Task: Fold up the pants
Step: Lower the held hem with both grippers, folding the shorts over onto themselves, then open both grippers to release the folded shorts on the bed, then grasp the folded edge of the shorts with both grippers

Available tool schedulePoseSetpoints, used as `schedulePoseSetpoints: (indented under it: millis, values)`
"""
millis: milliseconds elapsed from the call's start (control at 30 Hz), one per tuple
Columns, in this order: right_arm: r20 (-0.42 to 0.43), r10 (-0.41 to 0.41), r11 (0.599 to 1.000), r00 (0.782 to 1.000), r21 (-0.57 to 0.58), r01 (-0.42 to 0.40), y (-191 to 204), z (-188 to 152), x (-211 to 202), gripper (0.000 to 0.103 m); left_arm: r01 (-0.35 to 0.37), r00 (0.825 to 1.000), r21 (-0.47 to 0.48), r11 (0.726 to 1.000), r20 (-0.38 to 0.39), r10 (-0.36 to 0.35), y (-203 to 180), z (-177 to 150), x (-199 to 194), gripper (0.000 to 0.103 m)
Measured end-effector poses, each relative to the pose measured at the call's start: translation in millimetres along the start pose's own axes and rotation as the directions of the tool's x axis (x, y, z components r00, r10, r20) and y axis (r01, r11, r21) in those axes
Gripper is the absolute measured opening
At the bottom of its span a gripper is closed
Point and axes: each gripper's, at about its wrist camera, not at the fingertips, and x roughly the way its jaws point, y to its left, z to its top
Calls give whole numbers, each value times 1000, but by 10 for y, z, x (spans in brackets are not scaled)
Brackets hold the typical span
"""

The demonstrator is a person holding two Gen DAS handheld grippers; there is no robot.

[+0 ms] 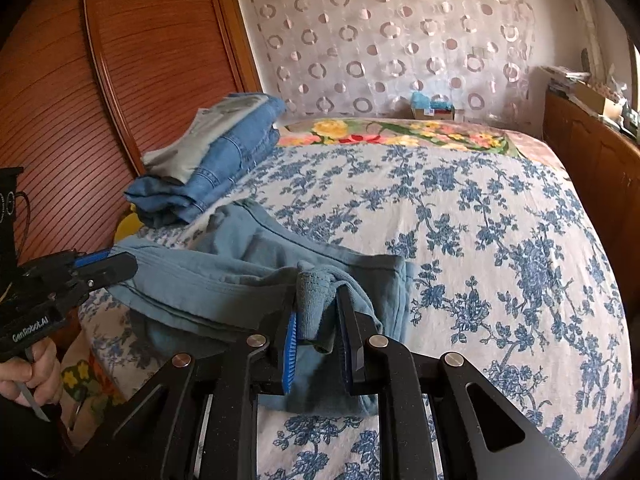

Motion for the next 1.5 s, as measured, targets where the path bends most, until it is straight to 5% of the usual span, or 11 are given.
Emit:
schedulePoseSetpoints:
  millis: [133,300,700,1000,1133,1200,1267,1500]
  values:
    - [-1,-4,1000,1000,-3,4,-18,-10,37,22,0,1000,-17,1000,5,0,52,-54,-12,49]
    - [22,-39,999,999,4,39,-92,-23,-63,39,13,1000,-45,999,8,-12,132,-155,-103,62]
    - [-42,-46,999,998,-7,46,-285,-337,-288,42,12,998,-69,998,-63,-17,200,-504,-54,62]
    - [-107,-16,1000,994,-9,15,-260,-361,-40,42,48,992,-40,998,-118,-52,95,-530,151,53]
    - [-104,-15,1000,994,-8,14,-278,-338,-9,42,46,992,-37,998,-119,-50,96,-500,214,35]
    - [-100,-24,1000,995,-19,22,-280,-349,-14,21,48,992,-37,998,-113,-52,101,-493,215,20]
    - [-92,-13,1000,996,-19,11,-299,-356,-27,12,52,993,-48,998,-108,-57,124,-494,198,12]
    - [-43,14,1000,999,-18,-15,-275,-435,-329,8,88,993,-56,995,-68,-91,108,-490,-81,11]
